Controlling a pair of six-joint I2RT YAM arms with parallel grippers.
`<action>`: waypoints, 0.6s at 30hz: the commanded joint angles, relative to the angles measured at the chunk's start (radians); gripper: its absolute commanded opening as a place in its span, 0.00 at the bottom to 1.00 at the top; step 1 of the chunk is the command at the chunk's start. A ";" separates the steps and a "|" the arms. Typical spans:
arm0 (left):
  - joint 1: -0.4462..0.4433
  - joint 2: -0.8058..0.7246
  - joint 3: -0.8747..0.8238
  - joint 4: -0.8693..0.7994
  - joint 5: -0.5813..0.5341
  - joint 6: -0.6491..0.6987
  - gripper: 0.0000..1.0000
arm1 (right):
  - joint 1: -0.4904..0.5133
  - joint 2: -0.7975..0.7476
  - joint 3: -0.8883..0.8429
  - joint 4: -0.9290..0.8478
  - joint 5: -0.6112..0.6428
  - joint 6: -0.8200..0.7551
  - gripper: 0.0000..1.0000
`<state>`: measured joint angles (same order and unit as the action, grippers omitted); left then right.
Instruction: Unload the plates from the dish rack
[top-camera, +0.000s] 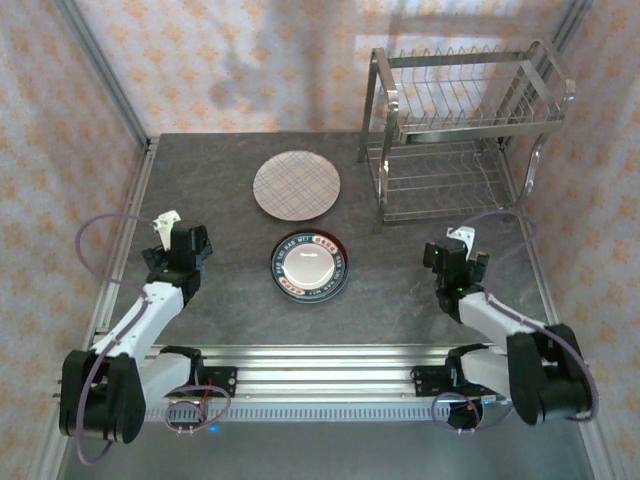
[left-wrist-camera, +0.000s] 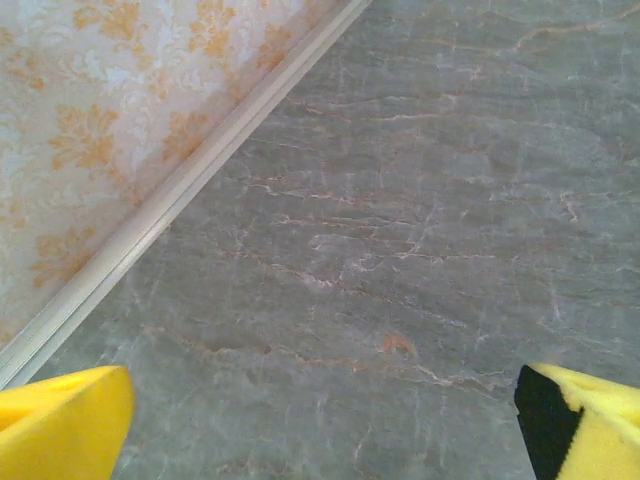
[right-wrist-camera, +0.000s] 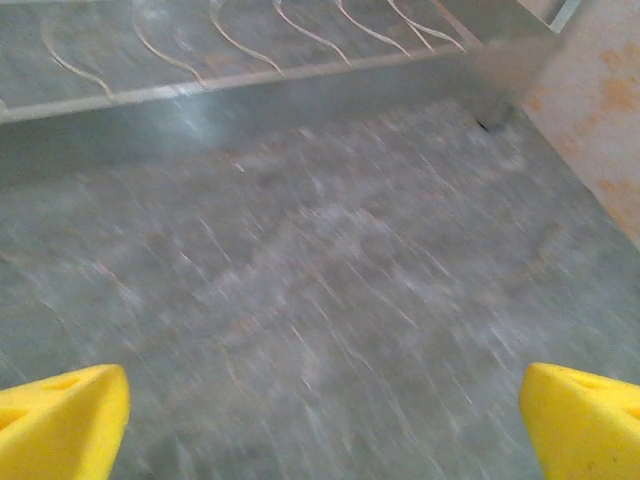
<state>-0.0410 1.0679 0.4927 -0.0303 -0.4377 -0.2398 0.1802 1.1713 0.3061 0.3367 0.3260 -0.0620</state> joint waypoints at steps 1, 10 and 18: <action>0.011 0.068 -0.079 0.394 0.026 0.151 1.00 | -0.032 0.117 0.055 0.299 -0.105 -0.050 0.99; 0.049 0.349 -0.079 0.770 0.201 0.175 1.00 | -0.096 0.354 0.061 0.551 -0.184 -0.019 0.99; 0.050 0.450 -0.139 0.961 0.266 0.195 1.00 | -0.106 0.350 0.092 0.480 -0.202 -0.009 0.99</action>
<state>0.0021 1.5253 0.3386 0.8242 -0.1890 -0.0723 0.0856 1.5177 0.3817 0.7906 0.1329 -0.0864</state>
